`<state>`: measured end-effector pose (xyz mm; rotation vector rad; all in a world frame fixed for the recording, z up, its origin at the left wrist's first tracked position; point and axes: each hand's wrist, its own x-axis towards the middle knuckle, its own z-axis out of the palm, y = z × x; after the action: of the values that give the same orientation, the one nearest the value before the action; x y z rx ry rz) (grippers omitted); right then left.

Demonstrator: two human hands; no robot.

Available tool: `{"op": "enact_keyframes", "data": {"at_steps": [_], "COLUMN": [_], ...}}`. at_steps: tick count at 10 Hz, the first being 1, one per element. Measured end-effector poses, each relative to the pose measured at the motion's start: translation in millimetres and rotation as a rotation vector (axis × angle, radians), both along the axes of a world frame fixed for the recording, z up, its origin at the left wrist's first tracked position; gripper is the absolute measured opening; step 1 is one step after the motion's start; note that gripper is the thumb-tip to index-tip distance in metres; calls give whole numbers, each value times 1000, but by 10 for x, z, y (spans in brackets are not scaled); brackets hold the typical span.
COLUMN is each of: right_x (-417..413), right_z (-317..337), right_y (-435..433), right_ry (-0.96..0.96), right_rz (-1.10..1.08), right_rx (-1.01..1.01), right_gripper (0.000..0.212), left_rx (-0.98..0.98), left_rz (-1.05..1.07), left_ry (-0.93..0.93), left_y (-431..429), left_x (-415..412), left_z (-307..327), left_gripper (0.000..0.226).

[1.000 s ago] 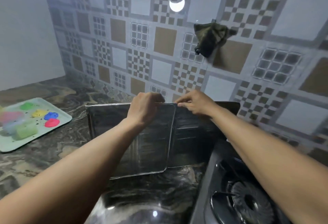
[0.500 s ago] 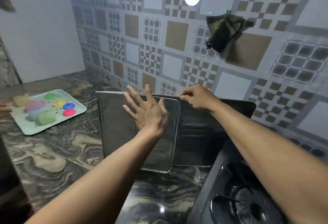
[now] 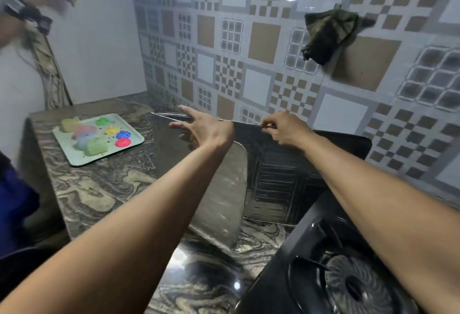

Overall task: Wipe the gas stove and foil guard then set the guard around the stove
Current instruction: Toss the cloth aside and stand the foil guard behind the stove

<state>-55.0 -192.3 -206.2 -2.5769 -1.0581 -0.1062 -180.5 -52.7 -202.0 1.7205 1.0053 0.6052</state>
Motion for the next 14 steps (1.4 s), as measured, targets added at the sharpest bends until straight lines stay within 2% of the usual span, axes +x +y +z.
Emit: {"op": "enact_keyframes", "data": {"at_steps": [1, 2, 3, 4, 6, 7, 8, 10, 13, 14], "right_x": [0, 17, 45, 73, 185, 245, 329, 536, 499, 444], "right_z": [14, 103, 186, 255, 285, 254, 207, 176, 198, 216], "right_y": [-53, -139, -232, -328, -413, -388, -333, -429, -1047, -1338], "right_ry": [-25, -62, -45, -83, -87, -83, -61, -24, -16, -17], "right_rz": [-36, -114, -157, -216, -286, -290, -293, -298, -421, -476], "right_rx": [-8, -23, -24, -35, 114, 122, 111, 20, -99, -135], "right_gripper": [20, 21, 21, 25, 21, 19, 21, 22, 22, 19], "left_rx": [20, 86, 143, 176, 254, 266, 258, 221, 253, 246], "left_rz": [12, 25, -10, -48, -122, -170, -216, -433, -611, -690], "left_ry": [8, 22, 30, 50, 99, 146, 187, 197, 292, 256], "left_y": [85, 116, 96, 95, 57, 64, 113, 306, 262, 80], "left_x": [-6, -31, -66, -14, 156, 226, 255, 281, 453, 523], "left_z": [49, 98, 135, 162, 324, 339, 319, 253, 136, 157], "left_gripper": [97, 73, 38, 47, 33, 31, 27, 34, 32, 23]}}
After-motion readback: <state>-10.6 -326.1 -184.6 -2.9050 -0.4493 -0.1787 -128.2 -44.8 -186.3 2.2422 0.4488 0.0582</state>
